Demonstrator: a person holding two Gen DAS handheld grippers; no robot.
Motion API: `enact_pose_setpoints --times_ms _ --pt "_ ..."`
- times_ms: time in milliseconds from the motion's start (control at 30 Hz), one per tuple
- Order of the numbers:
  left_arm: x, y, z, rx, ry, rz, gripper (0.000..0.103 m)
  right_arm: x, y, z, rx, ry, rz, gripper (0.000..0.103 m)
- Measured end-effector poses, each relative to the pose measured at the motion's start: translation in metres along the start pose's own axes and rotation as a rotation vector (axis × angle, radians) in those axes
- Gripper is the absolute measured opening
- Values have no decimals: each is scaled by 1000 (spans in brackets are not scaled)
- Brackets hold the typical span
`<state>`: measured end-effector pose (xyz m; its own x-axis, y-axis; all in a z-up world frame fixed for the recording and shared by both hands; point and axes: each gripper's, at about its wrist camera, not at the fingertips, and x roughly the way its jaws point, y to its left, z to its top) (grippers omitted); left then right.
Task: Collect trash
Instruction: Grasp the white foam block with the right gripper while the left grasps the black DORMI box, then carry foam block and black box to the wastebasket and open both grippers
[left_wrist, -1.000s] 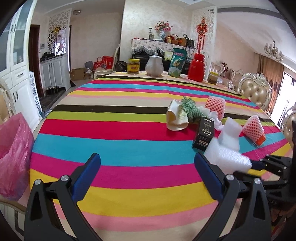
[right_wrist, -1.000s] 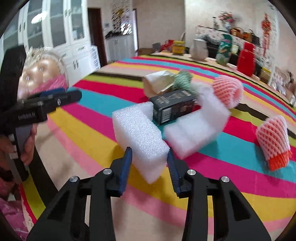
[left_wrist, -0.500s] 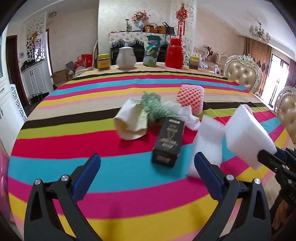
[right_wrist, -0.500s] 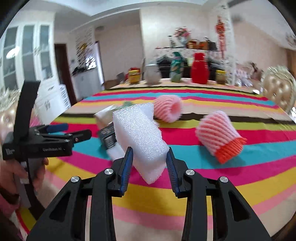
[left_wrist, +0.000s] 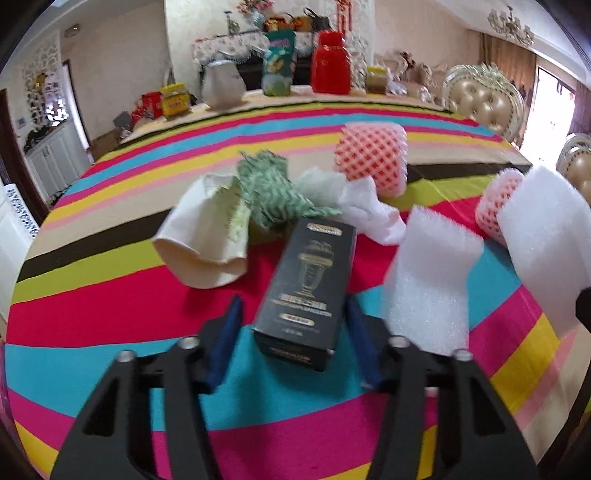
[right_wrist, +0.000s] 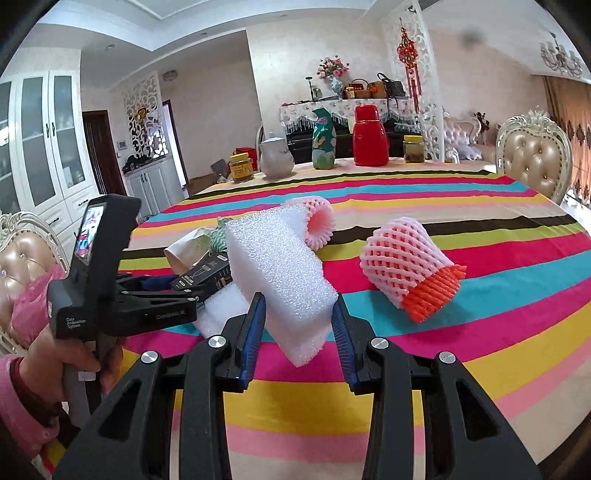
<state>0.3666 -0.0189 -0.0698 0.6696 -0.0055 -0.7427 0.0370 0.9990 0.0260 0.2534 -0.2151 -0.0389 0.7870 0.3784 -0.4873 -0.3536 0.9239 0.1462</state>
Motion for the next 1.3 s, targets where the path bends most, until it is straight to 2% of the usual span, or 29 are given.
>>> enact_pose_setpoints --times_ms 67,200,667,1000,1300 --pt "-6 0 -1 2 -32 1 37 0 1 0 -8 -1 -3 36" --pt "-23 -2 -8 8 -84 19 37 -2 1 -1 -2 -2 -3 36" --pt "-94 11 -46 -74 -228 28 37 -5 5 -2 -27 -12 -7 36" --pt "-115 14 -68 -85 -244 22 38 -6 16 -3 -73 -18 -4 36" --pt "-140 34 -87 -127 -277 35 38 -5 55 -3 -164 -6 49 36"
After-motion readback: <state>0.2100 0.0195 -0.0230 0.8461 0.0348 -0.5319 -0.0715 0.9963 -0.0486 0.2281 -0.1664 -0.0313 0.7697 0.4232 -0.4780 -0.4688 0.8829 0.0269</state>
